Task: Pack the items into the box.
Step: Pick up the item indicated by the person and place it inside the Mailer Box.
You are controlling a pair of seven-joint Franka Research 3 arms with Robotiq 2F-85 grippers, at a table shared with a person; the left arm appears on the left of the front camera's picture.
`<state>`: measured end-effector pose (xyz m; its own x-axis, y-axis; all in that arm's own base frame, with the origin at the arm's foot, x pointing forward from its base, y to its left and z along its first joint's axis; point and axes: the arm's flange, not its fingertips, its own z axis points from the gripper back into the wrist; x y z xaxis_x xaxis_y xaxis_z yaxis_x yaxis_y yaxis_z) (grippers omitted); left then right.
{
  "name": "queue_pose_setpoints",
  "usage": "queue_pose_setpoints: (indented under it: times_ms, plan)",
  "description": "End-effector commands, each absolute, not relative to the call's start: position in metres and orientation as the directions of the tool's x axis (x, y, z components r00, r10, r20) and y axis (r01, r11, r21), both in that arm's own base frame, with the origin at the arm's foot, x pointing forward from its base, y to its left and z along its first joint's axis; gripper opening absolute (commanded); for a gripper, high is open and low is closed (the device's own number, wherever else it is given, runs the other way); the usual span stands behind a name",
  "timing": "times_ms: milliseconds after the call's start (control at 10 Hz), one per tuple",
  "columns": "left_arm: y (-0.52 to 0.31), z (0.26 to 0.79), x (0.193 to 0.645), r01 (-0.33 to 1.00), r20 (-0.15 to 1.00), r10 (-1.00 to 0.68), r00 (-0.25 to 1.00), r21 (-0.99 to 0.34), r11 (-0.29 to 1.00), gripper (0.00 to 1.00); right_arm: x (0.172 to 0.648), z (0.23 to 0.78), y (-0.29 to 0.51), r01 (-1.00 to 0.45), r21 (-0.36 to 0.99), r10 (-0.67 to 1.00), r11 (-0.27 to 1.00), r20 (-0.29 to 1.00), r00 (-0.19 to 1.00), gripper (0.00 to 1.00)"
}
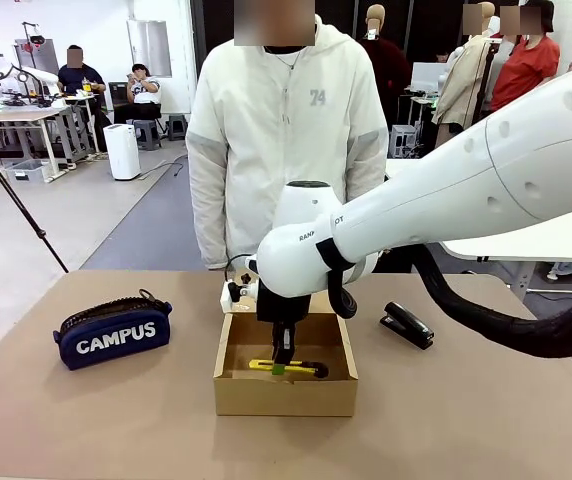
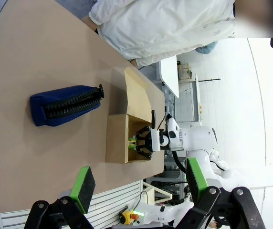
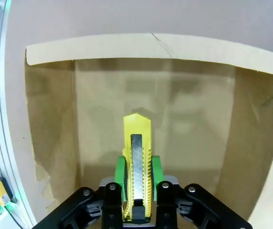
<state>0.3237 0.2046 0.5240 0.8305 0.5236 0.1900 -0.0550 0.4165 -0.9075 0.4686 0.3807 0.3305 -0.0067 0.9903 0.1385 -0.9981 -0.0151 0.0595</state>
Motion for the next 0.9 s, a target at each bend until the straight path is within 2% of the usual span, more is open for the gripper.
queue_pose_setpoints:
  times_ms: [0,100,300,500,700,800]
  plan:
    - [0.206,0.524,0.323,-0.046,0.198,0.515,0.834,-0.905,0.423,1.0,0.47,0.34,0.38,-0.997,0.067,0.989,-0.031,0.148,-0.021,0.72]
    - [0.206,0.524,0.323,-0.046,0.198,0.515,0.834,-0.905,0.423,1.0,0.47,0.34,0.38,-0.997,0.067,0.989,-0.028,0.144,-0.018,1.0]
    - [0.206,0.524,0.323,-0.046,0.198,0.515,0.834,-0.905,0.423,1.0,0.47,0.342,0.379,-0.998,0.062,0.99,-0.023,0.143,-0.013,1.0]
    - [0.206,0.524,0.323,-0.046,0.198,0.515,0.834,-0.905,0.423,1.0,0.472,0.355,0.374,-0.998,0.059,0.983,0.03,0.18,0.04,1.0]
    - [0.206,0.524,0.323,-0.046,0.198,0.515,0.834,-0.905,0.423,1.0,0.479,0.387,0.356,-0.977,0.055,0.956,0.205,0.203,0.212,1.0]
    - [0.206,0.524,0.323,-0.046,0.198,0.515,0.834,-0.905,0.423,1.0,0.481,0.411,0.342,-0.916,0.082,0.904,0.393,0.148,0.401,1.0]
